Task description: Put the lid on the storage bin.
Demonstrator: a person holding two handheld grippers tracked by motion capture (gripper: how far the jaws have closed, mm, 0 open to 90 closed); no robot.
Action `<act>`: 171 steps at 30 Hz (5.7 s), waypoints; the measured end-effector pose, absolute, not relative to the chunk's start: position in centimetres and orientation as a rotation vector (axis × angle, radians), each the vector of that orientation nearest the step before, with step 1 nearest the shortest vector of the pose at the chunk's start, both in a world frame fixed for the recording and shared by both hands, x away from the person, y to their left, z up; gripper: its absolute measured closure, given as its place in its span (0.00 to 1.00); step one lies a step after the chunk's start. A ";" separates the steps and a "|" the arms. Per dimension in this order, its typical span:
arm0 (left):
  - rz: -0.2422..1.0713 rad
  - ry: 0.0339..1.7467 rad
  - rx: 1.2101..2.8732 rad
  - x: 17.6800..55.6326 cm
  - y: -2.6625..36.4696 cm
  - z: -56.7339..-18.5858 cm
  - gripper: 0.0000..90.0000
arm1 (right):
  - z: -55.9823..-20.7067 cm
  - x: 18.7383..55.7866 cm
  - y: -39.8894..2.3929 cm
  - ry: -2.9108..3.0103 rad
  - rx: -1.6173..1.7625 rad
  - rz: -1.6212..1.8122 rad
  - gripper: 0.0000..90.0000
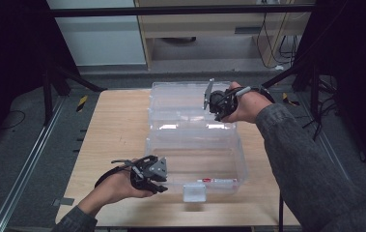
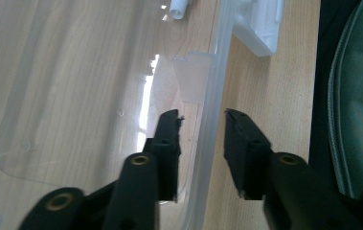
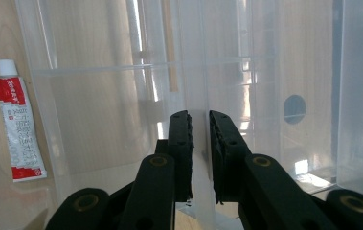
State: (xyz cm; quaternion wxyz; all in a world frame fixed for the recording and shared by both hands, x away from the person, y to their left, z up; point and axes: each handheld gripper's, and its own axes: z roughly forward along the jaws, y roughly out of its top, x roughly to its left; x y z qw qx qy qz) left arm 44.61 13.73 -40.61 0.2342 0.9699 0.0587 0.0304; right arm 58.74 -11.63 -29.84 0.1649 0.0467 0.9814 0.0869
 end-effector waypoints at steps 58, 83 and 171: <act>0.139 0.332 2.521 43.8 14.5 -41.3 0.88 | -29.3 58.4 -10.4 2.842 0.076 0.170 0.97; 0.147 0.355 2.627 46.6 13.5 -40.8 0.86 | -28.4 57.8 -10.2 2.840 0.086 0.171 0.99; 0.276 0.470 2.505 45.5 13.6 -41.1 0.79 | -30.8 49.8 -11.8 2.757 -0.026 0.268 0.93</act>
